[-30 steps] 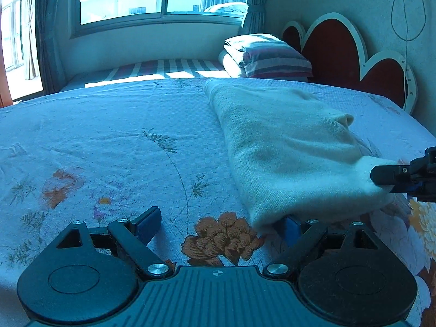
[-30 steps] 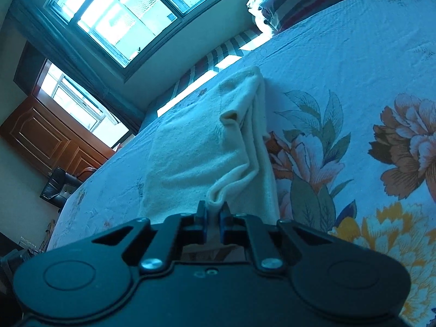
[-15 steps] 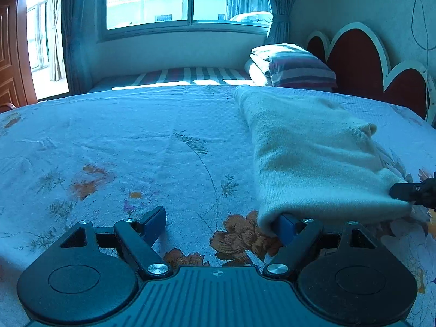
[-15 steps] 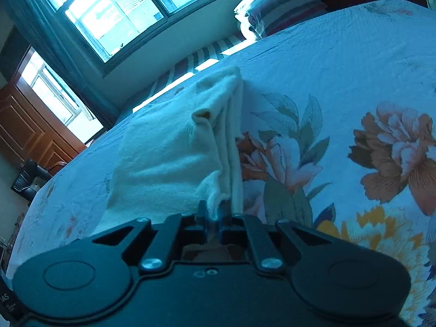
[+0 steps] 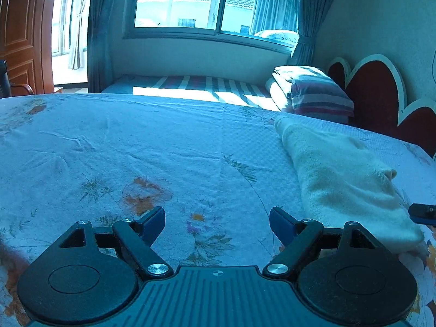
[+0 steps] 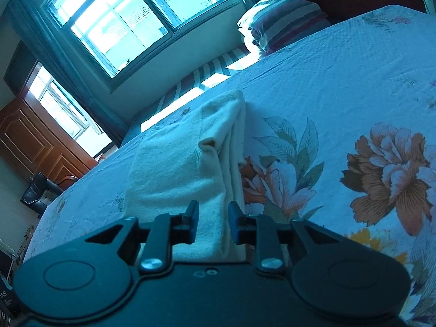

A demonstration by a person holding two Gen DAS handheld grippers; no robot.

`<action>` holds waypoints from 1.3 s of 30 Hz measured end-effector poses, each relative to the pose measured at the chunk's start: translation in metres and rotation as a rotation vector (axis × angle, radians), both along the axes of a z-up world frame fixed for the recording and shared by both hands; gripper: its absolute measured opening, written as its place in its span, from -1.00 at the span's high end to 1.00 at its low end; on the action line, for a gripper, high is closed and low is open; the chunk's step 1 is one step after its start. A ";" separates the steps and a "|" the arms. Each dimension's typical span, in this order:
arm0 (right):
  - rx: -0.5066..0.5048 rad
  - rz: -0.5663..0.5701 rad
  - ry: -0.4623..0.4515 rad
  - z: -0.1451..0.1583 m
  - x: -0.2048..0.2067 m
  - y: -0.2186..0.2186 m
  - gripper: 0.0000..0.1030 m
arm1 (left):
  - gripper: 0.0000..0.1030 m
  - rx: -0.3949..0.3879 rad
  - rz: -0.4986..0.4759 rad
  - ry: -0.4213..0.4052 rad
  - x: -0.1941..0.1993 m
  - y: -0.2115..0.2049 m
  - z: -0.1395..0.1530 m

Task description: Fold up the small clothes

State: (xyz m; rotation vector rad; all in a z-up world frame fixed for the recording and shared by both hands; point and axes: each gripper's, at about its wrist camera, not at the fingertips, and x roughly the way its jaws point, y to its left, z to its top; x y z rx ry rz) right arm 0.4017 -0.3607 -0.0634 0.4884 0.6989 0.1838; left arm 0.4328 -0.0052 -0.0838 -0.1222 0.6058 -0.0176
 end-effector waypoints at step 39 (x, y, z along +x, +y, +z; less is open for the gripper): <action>-0.348 0.082 -0.034 0.021 0.084 0.032 0.29 | -0.62 0.089 -0.186 0.074 0.105 -0.089 0.003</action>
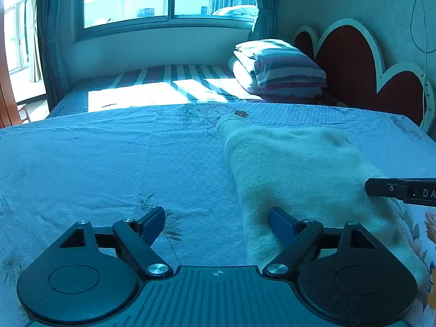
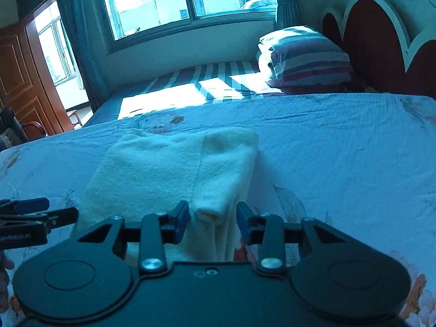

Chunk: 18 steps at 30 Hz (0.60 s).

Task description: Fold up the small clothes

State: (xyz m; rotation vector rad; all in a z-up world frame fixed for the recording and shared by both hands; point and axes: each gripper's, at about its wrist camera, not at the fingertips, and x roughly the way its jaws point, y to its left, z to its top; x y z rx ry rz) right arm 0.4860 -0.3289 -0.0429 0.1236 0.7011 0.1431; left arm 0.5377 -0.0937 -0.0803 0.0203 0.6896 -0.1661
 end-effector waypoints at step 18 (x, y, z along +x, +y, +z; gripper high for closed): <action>0.271 -0.048 -0.116 0.001 -0.001 -0.063 0.43 | -0.62 -0.021 0.007 -0.055 0.010 0.005 0.015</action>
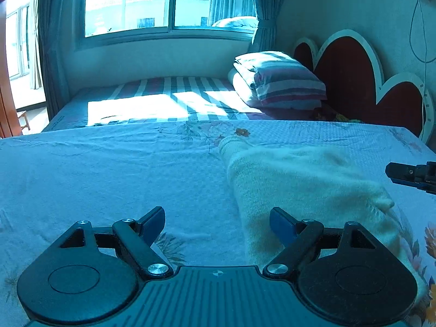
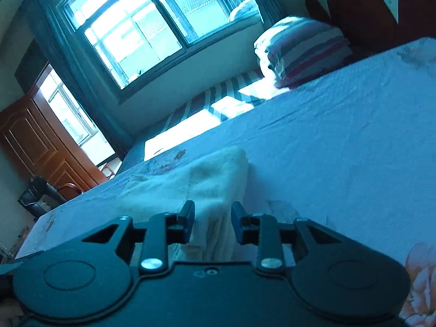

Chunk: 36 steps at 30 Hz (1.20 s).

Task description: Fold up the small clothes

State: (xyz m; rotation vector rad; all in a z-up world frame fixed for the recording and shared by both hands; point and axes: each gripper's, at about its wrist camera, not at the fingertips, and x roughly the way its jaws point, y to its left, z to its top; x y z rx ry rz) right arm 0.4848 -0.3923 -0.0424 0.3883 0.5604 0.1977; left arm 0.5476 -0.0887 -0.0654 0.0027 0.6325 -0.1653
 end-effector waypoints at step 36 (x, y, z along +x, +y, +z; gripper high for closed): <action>-0.052 0.083 0.113 0.005 0.006 -0.005 0.11 | -0.88 0.058 -0.135 0.064 0.012 -0.003 0.002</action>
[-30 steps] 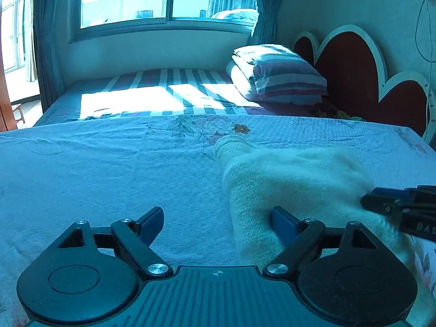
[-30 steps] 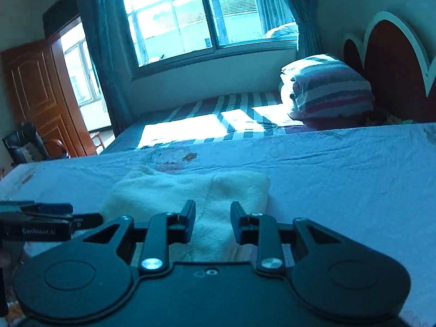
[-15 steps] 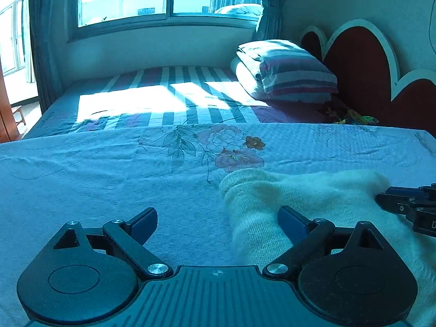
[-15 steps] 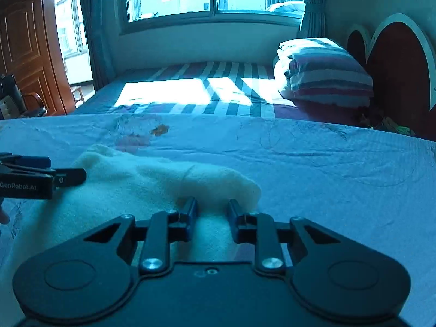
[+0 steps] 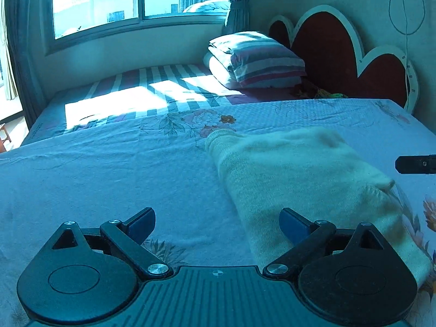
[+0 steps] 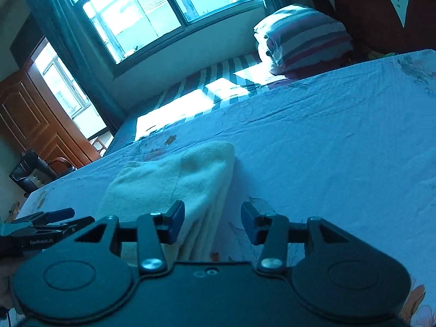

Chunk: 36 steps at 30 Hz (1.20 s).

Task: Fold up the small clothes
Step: 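Move both open tools to the bundle end and close them on it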

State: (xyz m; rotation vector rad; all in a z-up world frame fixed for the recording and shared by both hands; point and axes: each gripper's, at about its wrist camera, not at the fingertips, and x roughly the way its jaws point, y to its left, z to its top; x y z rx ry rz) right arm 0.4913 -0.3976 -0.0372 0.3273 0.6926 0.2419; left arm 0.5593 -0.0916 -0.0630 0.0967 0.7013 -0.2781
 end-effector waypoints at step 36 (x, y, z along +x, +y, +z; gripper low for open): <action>0.283 0.004 0.199 -0.035 0.013 -0.024 -0.60 | -0.97 -0.614 -0.136 0.416 0.045 0.063 -0.041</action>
